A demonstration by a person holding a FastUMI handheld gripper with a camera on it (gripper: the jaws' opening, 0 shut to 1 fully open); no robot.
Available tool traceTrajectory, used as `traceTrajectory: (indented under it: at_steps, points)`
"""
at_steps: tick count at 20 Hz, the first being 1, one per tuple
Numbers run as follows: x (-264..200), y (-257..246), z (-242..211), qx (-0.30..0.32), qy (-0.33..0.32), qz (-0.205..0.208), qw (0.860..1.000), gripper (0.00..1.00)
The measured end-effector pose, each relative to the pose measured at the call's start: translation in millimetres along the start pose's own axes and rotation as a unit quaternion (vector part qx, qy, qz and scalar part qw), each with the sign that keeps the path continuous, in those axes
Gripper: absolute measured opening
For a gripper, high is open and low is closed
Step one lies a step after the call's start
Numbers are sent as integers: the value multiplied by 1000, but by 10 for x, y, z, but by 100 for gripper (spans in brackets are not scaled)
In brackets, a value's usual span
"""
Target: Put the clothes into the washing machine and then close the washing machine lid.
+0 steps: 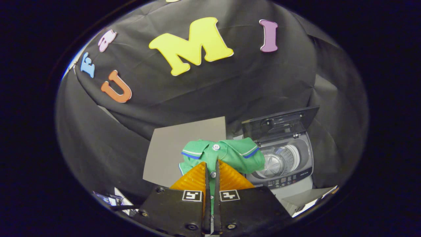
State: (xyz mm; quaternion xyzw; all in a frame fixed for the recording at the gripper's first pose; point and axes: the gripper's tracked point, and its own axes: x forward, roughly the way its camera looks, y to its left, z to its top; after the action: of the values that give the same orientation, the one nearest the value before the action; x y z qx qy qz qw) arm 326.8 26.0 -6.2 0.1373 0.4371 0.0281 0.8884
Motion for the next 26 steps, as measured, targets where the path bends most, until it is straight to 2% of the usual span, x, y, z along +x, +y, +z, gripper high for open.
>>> traceTrajectory:
  at_steps: [7, 16, 26]
  points:
    - [-82, -732, 247, 0, -23, -14, 1000, 7]
    - [-138, -1464, 337, 26, -39, -36, 998, 7]
    - [223, -2085, 138, 41, 3, -50, 998, 7]
